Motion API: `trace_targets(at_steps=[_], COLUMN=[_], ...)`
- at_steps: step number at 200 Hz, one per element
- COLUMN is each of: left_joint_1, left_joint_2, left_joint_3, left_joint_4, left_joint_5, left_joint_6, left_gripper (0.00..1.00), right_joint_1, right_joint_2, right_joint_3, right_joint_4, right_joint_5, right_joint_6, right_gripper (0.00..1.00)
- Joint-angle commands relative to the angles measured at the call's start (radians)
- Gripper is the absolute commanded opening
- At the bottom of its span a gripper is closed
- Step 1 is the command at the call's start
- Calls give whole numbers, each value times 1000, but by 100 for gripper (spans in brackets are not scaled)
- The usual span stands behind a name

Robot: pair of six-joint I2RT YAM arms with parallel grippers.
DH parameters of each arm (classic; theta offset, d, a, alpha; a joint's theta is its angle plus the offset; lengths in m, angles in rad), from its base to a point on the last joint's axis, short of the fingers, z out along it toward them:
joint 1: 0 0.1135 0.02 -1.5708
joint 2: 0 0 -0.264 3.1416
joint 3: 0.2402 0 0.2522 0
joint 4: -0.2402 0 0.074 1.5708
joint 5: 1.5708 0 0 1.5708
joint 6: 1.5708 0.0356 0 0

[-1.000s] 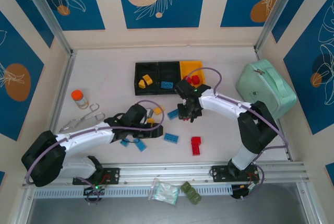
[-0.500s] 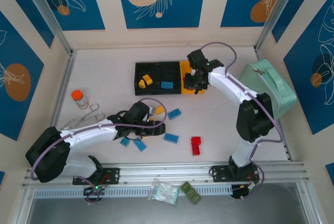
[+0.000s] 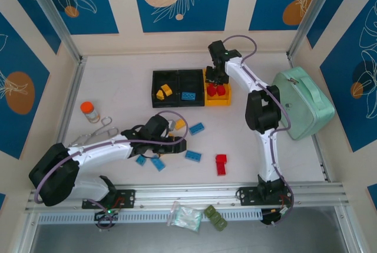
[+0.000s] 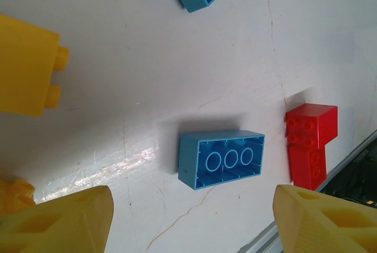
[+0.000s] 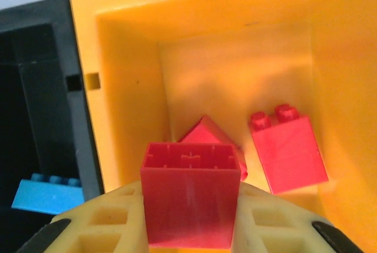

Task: Sort the legos into containers by color
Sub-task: Place the lego in the container, then pick up the lego from the bottom-center of the table.

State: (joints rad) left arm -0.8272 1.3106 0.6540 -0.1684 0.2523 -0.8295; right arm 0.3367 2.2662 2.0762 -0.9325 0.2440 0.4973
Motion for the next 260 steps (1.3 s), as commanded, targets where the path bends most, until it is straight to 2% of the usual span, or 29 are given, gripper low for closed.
trace_targets(at_steps=[1,40,74,108,178,233,260], left_joint_1=[-12,-12,-12,-12,-12,-13,-16], left_joint_2=[-10,-8,-7,-6,3,46,48], left_joint_3=[34,32,34,42,42,67,66], left_joint_4=[-31,-34,-29,-32,-24,-15,-7], left_joint_5=[-19,-21,-19,-18,-13,10,12], left_joint_6=[22,23,25,30,39,59,53], left_gripper=[71,71,72,72,72,72,71], right_joint_1=[-7,-5,3,23,87,138,185], right_joint_2=[39,94,79,-3,-424,-723,-834], right_joint_3=[67,150,165,110,-379,-756,-925], right_joint_4=[-75,-116,-137,-124,41,49,21], right_joint_5=[21,40,61,67,52,14,3], right_joint_6=[0,-2,2,-5,4,66,130], right_gripper=[29,32,49,53,56,57,62])
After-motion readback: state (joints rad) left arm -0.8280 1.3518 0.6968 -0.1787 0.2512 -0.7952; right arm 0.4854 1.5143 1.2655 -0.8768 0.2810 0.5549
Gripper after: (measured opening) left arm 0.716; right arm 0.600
